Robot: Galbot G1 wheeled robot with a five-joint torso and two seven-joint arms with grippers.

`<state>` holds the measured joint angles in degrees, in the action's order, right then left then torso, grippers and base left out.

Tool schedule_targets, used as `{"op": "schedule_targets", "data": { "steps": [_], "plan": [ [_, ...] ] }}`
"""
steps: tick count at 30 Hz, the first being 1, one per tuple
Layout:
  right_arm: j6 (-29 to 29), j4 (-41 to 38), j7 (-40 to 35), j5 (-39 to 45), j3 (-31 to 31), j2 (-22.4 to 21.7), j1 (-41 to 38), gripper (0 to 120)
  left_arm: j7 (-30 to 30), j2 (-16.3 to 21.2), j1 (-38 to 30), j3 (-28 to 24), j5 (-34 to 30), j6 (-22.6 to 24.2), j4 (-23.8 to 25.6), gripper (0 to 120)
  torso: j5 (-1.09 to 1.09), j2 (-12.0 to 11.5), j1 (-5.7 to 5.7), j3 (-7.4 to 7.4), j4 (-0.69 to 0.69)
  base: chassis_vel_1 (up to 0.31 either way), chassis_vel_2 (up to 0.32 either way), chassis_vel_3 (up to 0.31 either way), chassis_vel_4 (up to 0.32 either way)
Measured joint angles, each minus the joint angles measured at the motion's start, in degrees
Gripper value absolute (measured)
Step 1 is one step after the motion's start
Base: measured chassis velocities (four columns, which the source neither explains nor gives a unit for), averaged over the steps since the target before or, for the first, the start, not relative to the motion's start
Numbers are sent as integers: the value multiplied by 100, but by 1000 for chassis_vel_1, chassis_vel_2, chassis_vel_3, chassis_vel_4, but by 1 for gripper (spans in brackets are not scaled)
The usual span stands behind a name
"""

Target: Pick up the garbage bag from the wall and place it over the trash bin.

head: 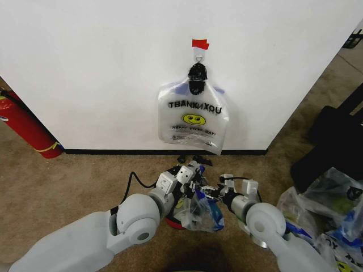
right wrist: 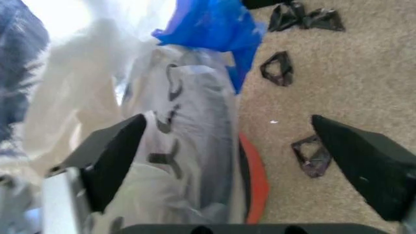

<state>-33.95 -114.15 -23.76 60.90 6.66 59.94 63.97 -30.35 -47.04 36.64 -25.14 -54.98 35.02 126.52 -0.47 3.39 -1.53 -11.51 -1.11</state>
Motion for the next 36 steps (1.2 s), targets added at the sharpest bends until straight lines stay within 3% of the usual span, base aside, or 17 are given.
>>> {"op": "schedule_targets", "data": {
  "steps": [14, 25, 30, 36],
  "plan": [
    [-495, 182, -332, 492, -56, 195, -221, 40, 5, 19, 245, 129, -23, 11, 101, 0, 1, 0, 0, 0, 0, 0, 0, 0, 0],
    [-403, 225, -367, 379, 34, 195, -97, 2, -23, 7, 316, 193, -146, 36, 167, 0, 0, 0, 0, 0, 0, 0, 0, 0, 0],
    [-230, 162, -288, 322, 196, 233, 130, 0, -32, 51, 402, 342, -183, 31, 218, 0, 1, 0, 0, 0, 0, 0, 0, 0, 0],
    [-29, 57, -72, 243, 486, 298, 414, 0, -63, 204, 782, 897, -316, -2, 324, 0, 0, 0, 0, 0, 0, 0, 0, 0, 0]
  ]
}}
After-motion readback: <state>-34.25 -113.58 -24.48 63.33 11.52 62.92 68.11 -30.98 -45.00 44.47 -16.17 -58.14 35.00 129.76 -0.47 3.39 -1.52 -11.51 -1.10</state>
